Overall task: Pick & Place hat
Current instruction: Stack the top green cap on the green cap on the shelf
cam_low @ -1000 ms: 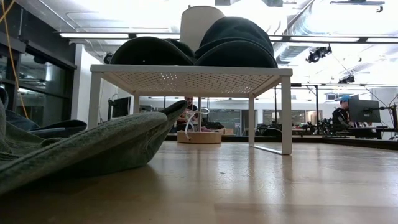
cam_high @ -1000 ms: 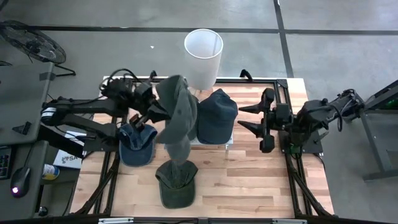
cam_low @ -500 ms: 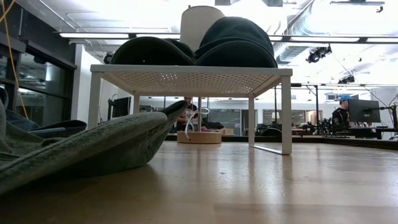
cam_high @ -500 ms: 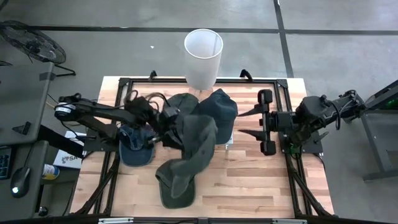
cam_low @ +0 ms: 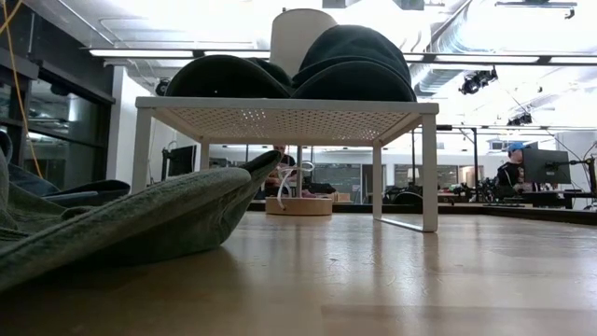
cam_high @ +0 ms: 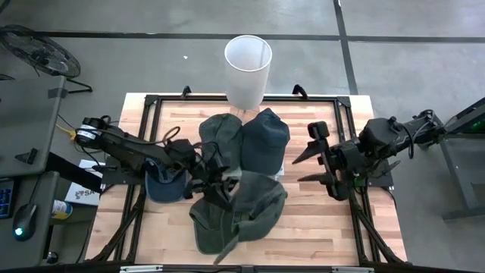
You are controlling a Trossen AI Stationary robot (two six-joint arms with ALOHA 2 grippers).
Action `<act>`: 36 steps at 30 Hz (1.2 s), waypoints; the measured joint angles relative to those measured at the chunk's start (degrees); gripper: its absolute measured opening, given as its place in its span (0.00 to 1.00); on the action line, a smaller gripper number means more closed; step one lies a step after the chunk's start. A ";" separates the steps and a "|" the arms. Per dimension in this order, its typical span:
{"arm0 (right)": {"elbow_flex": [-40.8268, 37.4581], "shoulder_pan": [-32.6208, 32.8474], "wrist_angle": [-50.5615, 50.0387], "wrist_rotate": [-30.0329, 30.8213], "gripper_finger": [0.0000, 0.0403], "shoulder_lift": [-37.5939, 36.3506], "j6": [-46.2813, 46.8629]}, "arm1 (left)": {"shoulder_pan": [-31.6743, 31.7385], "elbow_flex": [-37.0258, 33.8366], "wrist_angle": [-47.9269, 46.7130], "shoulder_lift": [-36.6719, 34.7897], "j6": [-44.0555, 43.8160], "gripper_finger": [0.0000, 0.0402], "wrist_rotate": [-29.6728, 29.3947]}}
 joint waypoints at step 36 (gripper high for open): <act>0.00 3.13 7.57 -11.05 0.12 10.44 10.21 | -3.10 0.00 0.01 0.61 -2.19 0.01 -5.02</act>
